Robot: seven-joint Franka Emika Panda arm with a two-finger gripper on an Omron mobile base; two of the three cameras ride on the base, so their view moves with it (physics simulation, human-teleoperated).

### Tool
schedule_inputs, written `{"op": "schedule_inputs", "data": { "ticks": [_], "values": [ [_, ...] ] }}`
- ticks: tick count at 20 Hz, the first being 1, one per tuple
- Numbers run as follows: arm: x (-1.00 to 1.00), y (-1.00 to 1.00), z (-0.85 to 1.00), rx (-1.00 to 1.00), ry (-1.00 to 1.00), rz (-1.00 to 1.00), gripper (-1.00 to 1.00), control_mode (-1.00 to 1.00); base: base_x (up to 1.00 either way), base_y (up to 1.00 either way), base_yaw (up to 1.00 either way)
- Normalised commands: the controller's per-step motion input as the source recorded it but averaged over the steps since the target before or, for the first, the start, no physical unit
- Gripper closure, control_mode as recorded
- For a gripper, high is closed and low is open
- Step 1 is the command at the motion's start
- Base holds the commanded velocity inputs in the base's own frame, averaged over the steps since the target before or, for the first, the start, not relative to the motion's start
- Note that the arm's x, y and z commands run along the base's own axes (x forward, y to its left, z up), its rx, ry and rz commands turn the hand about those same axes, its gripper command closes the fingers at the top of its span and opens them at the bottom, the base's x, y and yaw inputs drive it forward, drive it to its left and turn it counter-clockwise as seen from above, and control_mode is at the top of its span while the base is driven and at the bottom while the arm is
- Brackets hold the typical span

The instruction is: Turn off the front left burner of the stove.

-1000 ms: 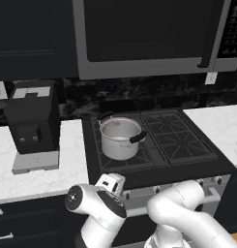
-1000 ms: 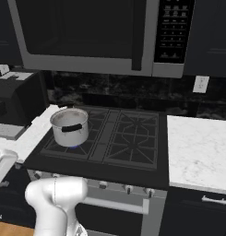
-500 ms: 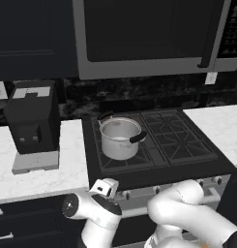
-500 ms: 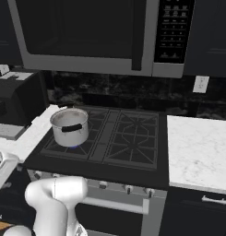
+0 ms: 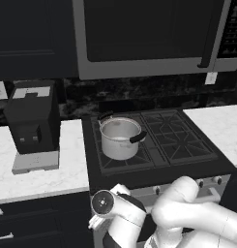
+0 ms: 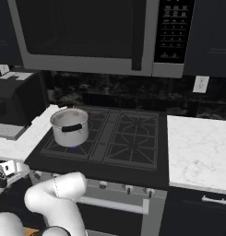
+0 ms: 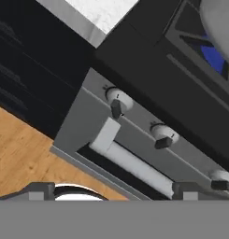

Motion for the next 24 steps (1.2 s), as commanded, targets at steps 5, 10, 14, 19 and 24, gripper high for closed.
{"op": "schedule_inputs", "data": {
  "ticks": [5, 10, 14, 19, 24],
  "values": [
    [0.0, -0.19, -0.35, 0.25, -0.33, 0.0, -1.0, -1.0, 0.0, 0.0, 0.0],
    [0.0, 0.0, -0.2, 0.03, -0.31, 0.0, -1.0, -1.0, 0.0, 0.0, 0.0],
    [0.0, 0.0, -0.01, 0.0, -0.02, 0.0, -1.0, -1.0, 0.0, 0.0, 0.0],
    [0.0, 0.0, 0.07, 0.0, -0.27, 0.0, -1.0, -1.0, 0.0, 0.0, 0.0],
    [0.14, 0.0, 0.07, 0.0, -0.2, 0.0, -1.0, -1.0, 0.0, 0.0, 0.0]
  ]
}}
